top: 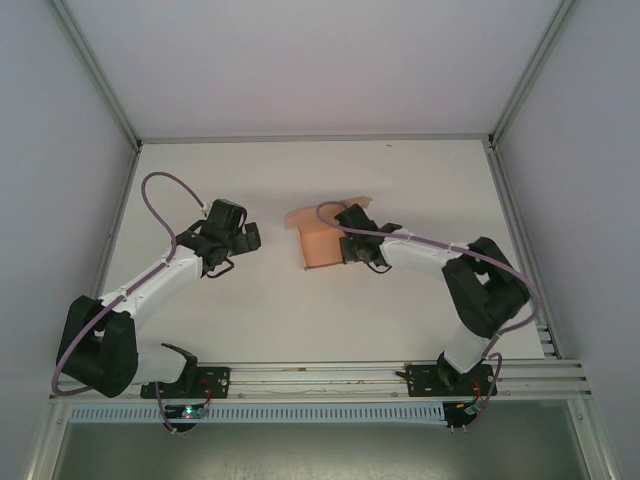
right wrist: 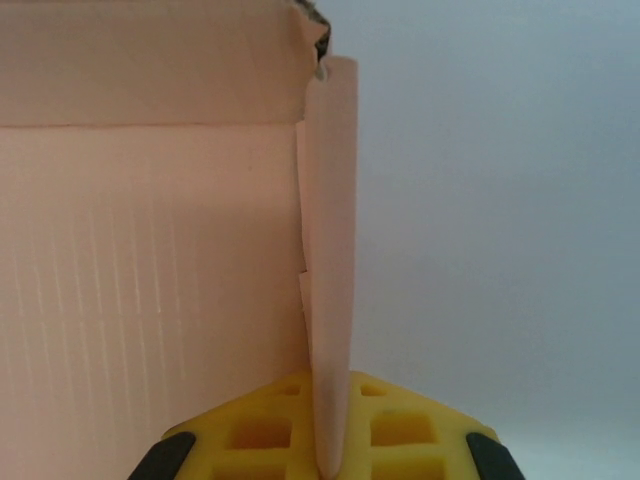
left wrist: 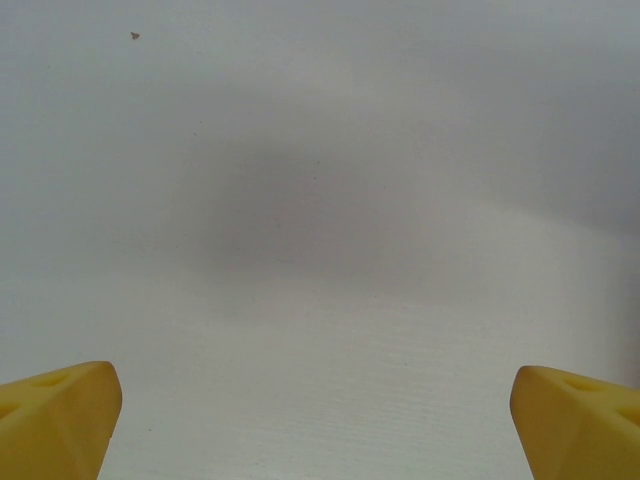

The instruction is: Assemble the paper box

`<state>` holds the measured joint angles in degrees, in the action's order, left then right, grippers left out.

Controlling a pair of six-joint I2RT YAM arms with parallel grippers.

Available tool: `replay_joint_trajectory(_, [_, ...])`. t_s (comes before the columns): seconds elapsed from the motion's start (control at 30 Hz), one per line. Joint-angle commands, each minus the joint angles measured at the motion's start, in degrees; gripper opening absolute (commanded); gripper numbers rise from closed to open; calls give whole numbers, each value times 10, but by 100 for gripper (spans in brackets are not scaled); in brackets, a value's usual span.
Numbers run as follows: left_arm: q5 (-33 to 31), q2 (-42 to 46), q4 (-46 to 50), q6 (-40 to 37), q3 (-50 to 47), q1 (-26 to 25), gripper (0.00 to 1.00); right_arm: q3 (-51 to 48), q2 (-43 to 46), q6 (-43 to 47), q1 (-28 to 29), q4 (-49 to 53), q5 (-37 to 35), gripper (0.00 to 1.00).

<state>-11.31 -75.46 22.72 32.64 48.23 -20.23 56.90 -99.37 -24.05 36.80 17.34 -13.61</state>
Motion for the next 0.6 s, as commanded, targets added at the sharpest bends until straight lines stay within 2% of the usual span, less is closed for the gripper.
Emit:
replay_joint_trajectory(0.0, [-3, 2, 10, 3, 3, 0, 100, 32, -26, -1, 8, 32, -26, 0])
replay_joint_trajectory(0.13, [5, -4, 6, 1, 5, 0, 100, 50, -51, -4, 17, 48, -32, 4])
replay_joint_trajectory(0.33, [27, 1, -8, -14, 5, 0, 100, 48, -10, -7, 17, 32, -23, 29])
replay_joint_trajectory(0.4, [41, 5, -17, -21, 3, -1, 100, 42, 15, -8, 17, 19, -18, 30])
replay_joint_trajectory(0.57, [74, 20, -35, -50, -2, -2, 100, 26, 69, -7, 9, 1, -16, 42])
